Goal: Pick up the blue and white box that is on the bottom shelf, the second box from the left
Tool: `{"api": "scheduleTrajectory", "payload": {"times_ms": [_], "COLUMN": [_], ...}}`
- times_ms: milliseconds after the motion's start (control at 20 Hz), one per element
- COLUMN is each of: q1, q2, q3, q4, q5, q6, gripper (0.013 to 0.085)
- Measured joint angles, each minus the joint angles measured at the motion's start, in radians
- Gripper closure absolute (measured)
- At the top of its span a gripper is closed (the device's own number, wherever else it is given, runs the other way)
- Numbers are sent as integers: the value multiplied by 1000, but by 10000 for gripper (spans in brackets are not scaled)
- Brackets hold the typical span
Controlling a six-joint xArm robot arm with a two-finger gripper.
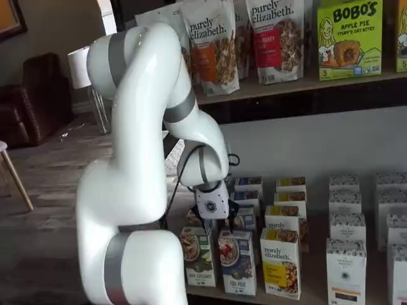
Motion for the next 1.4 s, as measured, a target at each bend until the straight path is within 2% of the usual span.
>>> {"api": "scheduleTrajectory", "payload": {"times_ms": [400, 600, 800, 1400], "q1": [-6, -10, -15, -20], "q2": [72, 108, 149, 300], "q3": [-72, -102, -146, -333], "q4": [-35, -34, -62, -47], "q5": [18, 2, 2, 35], "q6": [27, 22, 45, 25], "gripper": [130, 130, 130, 130]}}
